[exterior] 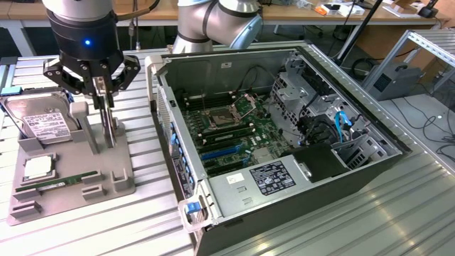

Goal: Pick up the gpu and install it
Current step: 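Pick up the gpu and move the gpu toward the slot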

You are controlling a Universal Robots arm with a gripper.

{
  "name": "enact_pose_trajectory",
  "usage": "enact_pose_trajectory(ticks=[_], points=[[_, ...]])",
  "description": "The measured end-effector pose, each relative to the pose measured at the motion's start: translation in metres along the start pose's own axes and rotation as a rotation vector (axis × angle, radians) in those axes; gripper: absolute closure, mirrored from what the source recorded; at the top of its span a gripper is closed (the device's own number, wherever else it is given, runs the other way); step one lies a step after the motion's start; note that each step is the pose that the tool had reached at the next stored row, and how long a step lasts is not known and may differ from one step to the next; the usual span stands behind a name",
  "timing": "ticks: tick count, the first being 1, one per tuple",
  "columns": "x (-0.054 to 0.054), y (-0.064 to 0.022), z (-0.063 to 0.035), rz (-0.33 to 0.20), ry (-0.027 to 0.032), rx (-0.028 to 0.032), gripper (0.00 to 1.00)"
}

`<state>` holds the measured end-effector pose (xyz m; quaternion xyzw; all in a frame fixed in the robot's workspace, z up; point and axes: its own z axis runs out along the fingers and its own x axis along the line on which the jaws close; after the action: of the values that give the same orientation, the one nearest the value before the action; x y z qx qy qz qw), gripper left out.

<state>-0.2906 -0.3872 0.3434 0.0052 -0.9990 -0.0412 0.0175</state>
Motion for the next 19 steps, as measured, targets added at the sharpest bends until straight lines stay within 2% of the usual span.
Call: enact_pose_trajectory(ticks=[19], points=[[0.001, 0.0012, -0.0143, 0.0, -0.0001, -0.0081, 0.73]])
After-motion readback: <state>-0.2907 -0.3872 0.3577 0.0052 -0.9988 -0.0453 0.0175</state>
